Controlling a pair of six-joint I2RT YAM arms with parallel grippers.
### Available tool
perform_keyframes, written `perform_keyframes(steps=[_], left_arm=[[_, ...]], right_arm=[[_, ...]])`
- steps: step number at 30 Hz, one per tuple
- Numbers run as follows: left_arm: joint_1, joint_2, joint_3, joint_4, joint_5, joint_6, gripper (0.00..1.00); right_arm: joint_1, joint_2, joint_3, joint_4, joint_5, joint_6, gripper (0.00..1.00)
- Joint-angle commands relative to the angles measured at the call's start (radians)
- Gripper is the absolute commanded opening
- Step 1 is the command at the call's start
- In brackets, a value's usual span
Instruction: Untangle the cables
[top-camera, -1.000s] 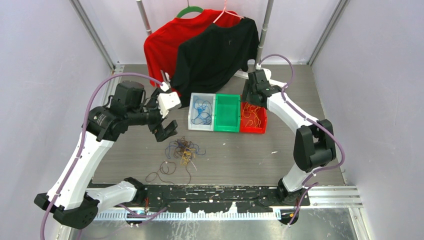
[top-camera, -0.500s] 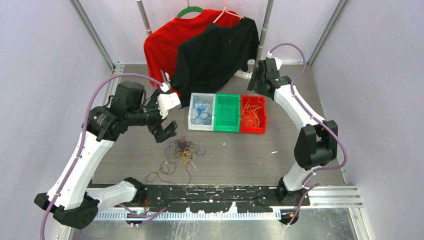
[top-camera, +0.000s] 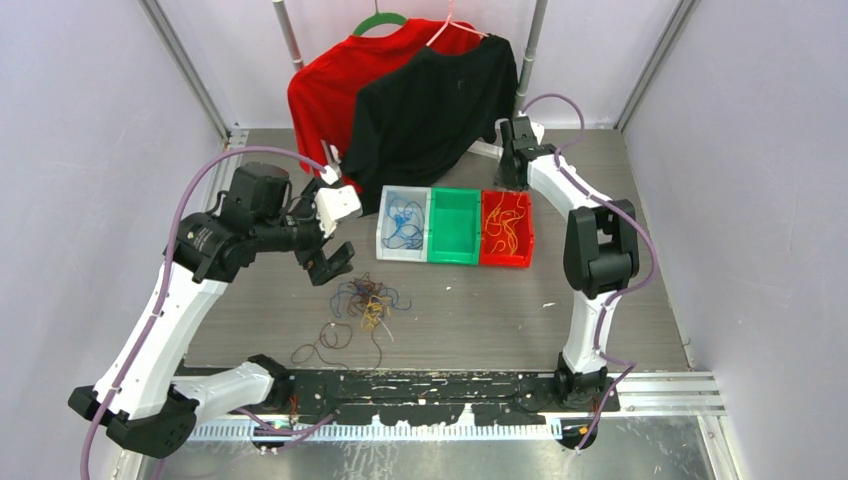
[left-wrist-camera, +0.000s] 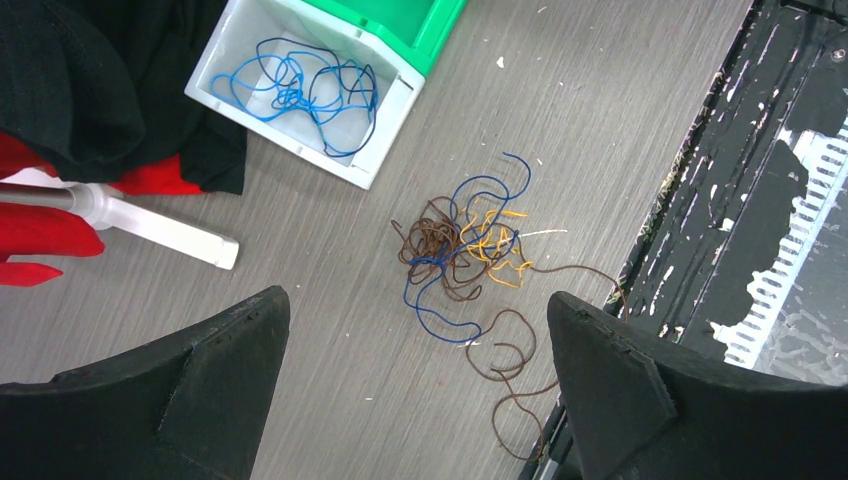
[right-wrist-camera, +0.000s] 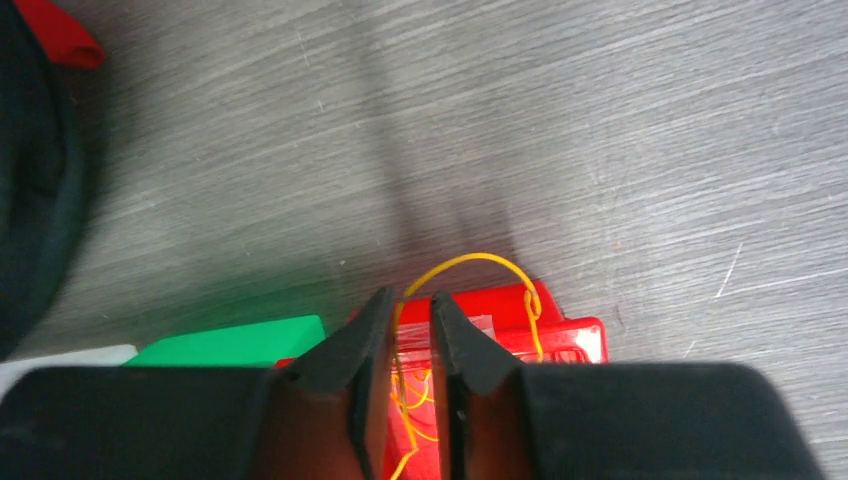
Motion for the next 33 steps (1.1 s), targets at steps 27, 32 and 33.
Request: perform_keyframes(steps=[27,32,33], left_arm=[[-0.004,-0.025,0.024,0.033,0.012,0.003,1.00],[-0.005,-0.020,0.029,0.032,0.014,0.001,1.00],[-0.004,-0.021,0.028,0.033,0.013,0.000,1.00]], right_arm=[[0.052,-0.229,-0.351,0.175,-0.003,0.070,0.01],[0.051,-0.165,-0.315,0.169,0.013,0.051,0.01],[0.051,-0.148,-0.298,0.156,0.017,0.044,0.01]])
